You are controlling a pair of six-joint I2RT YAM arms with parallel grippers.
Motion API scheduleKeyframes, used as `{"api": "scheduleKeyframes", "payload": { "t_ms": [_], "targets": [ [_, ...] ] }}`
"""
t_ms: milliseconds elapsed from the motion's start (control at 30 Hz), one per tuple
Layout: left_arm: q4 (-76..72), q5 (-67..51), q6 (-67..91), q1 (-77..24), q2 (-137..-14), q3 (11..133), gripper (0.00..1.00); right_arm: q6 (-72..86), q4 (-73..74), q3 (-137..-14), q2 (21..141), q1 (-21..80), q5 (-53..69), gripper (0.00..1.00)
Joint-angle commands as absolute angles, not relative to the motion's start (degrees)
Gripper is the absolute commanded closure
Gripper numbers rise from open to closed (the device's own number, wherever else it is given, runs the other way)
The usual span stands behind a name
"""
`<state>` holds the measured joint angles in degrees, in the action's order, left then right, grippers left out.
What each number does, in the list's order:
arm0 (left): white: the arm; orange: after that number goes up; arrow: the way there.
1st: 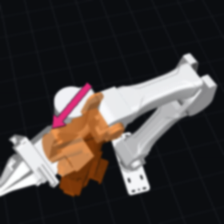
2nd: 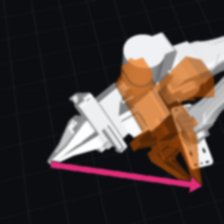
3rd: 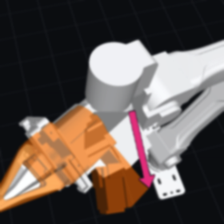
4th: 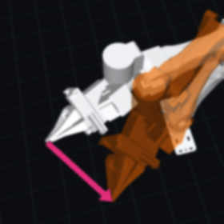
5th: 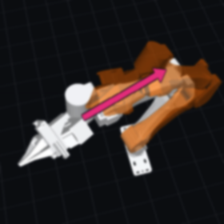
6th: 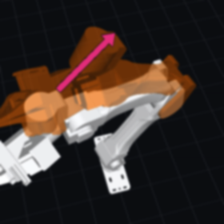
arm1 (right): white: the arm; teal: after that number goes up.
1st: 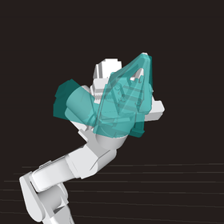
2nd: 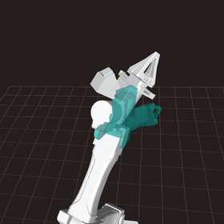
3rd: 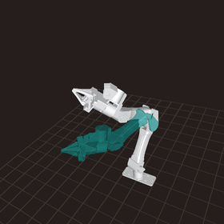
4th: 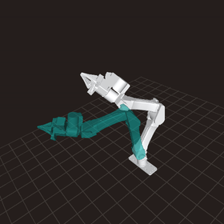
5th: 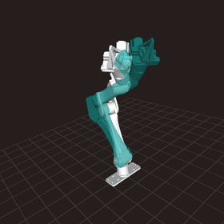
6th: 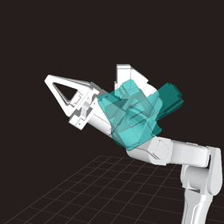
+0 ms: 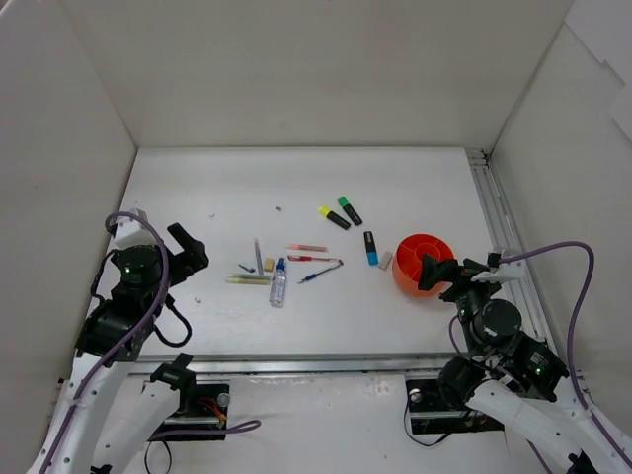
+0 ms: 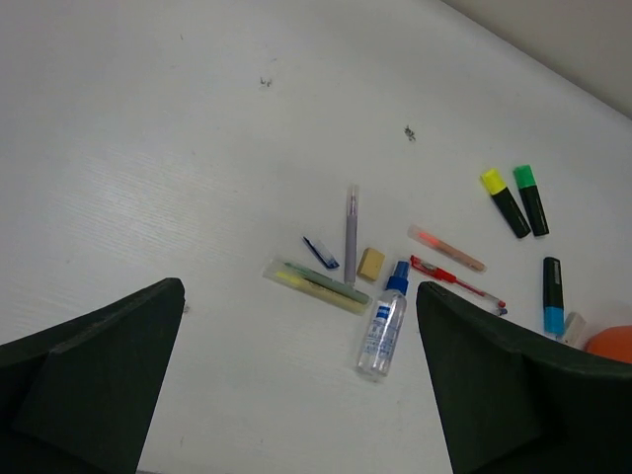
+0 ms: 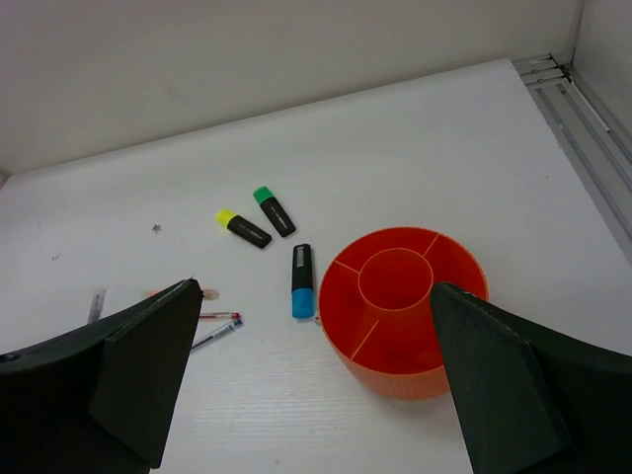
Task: Sort the stationery into containers
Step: Pick up the pen cap from the center of the board.
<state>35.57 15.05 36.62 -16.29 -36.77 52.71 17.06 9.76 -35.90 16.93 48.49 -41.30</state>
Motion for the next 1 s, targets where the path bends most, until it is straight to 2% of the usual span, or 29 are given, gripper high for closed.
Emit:
{"api": "scheduleKeyframes", "payload": {
  "t_ms": [0,300,433,600,700,967],
  "targets": [
    [33.58,11.87,36.74,-16.26,-38.58,54.23,0.0,21.35,6.86,-37.44,17.93,48.96,-43.6,0.02],
    [33.84,9.14,38.41,-16.26,-41.22,52.56,0.0,16.1,6.86,-37.35,19.77,48.87,-39.02,0.02],
    [34.98,8.53,40.69,-16.26,-44.99,52.56,0.0,15.38,6.94,-38.67,29.69,48.95,-44.02,0.02],
    [32.87,6.07,41.83,-16.26,-52.81,52.21,0.0,13.45,6.94,-44.29,42.95,48.95,-46.31,0.02],
    [30.85,5.28,42.54,-16.26,-57.47,52.12,0.0,13.88,6.86,-45.0,46.22,48.87,-48.51,0.02],
    [26.2,-2.54,44.56,-16.78,-72.83,55.72,0.03,18.28,6.94,-40.0,45.27,48.87,-55.45,0.02]
  ]
}}
